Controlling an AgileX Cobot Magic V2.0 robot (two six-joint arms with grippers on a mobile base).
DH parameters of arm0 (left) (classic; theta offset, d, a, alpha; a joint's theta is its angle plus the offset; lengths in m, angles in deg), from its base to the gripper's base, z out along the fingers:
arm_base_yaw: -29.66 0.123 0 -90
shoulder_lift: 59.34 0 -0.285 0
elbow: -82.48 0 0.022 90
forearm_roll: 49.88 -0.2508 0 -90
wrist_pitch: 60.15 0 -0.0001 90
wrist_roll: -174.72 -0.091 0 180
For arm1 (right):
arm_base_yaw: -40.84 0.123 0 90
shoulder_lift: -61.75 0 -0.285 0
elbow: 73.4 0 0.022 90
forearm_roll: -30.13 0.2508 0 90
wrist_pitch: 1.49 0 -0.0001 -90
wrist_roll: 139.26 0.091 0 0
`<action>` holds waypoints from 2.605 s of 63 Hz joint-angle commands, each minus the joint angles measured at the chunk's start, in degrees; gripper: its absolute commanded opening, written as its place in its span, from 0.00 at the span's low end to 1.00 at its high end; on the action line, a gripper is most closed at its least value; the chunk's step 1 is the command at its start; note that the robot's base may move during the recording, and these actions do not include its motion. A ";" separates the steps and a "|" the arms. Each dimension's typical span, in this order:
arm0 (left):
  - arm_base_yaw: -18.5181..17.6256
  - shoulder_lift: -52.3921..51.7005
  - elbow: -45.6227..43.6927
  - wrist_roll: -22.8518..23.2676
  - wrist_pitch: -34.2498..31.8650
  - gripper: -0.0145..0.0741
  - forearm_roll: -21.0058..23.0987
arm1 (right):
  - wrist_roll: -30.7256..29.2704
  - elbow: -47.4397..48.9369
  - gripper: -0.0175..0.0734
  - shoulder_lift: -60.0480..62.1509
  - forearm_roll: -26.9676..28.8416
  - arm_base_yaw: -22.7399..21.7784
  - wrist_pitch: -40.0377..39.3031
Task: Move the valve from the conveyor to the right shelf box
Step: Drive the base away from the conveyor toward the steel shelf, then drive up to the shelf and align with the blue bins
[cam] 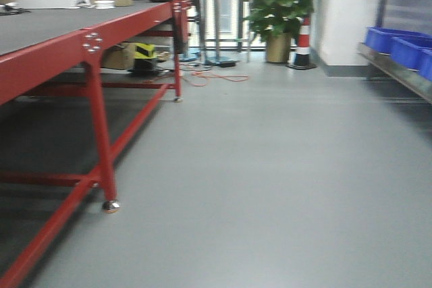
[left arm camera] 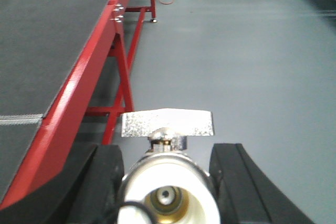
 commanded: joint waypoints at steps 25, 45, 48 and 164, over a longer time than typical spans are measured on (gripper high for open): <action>-0.26 -0.63 -0.88 0.40 -3.21 0.04 0.63 | -0.29 0.93 0.02 0.43 -0.37 -0.05 -4.25; -0.26 -0.63 -0.88 0.40 -3.21 0.04 0.63 | -0.29 0.93 0.02 0.43 -0.37 -0.05 -4.25; -0.26 -0.63 -0.88 0.40 -3.21 0.04 0.63 | -0.29 0.93 0.02 0.43 -0.37 -0.05 -4.25; -0.26 -0.63 -0.88 0.40 -3.21 0.04 0.63 | -0.29 0.93 0.02 0.43 -0.37 -0.05 -4.46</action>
